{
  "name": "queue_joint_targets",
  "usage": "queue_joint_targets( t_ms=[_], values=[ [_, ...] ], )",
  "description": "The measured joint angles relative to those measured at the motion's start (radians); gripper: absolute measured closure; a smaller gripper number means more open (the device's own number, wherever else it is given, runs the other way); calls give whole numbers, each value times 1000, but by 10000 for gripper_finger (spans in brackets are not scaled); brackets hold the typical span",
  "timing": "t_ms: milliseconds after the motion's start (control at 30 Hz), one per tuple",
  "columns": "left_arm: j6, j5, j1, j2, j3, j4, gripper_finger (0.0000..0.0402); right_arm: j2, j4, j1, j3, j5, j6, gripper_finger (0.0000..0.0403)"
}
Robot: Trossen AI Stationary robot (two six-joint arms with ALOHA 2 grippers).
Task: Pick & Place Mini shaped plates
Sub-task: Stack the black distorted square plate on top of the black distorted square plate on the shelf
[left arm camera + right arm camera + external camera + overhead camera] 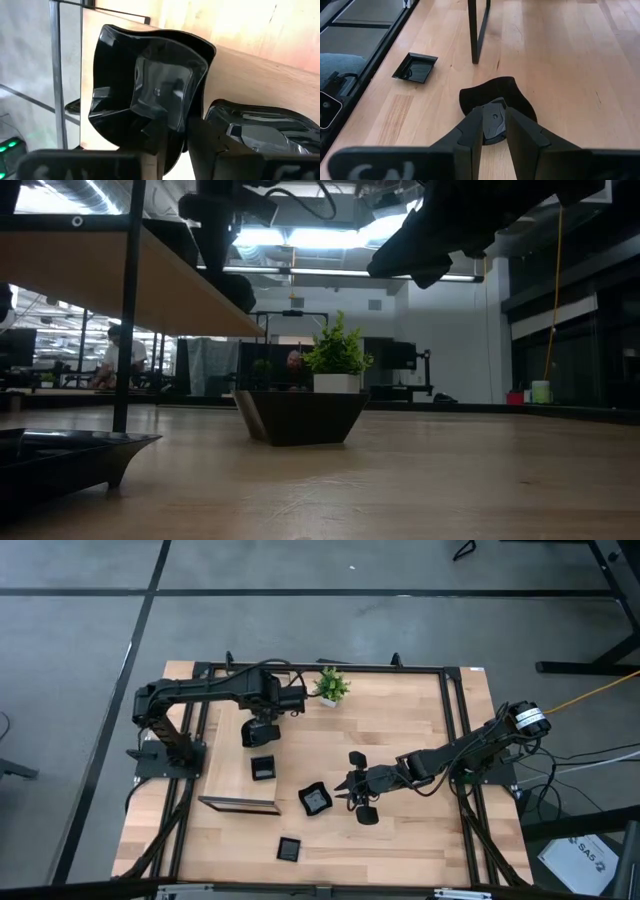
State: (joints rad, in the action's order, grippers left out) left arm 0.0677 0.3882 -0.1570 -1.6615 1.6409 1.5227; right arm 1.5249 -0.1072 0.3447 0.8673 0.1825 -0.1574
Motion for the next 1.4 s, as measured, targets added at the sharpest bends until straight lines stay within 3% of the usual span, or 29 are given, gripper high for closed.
queue_joint_targets(
  t_ms=[233, 633, 833, 1200, 1400],
  values=[
    [19, 9, 19, 21, 0, -9, 310, 0, 0, 0, 0, 0, 0, 320],
    [63, 12, 77, 131, 0, -24, 304, 0, 0, 0, 0, 0, 0, 320],
    [171, -69, 135, 175, 0, -31, 307, 0, 0, 0, 0, 0, -44, 320],
    [323, -120, 485, 181, 0, -13, 315, 0, 1, 9, 0, -2, 15, 320],
    [505, -42, 711, 188, 0, -12, 315, 10, -13, 59, 0, 0, 93, 320]
  ],
)
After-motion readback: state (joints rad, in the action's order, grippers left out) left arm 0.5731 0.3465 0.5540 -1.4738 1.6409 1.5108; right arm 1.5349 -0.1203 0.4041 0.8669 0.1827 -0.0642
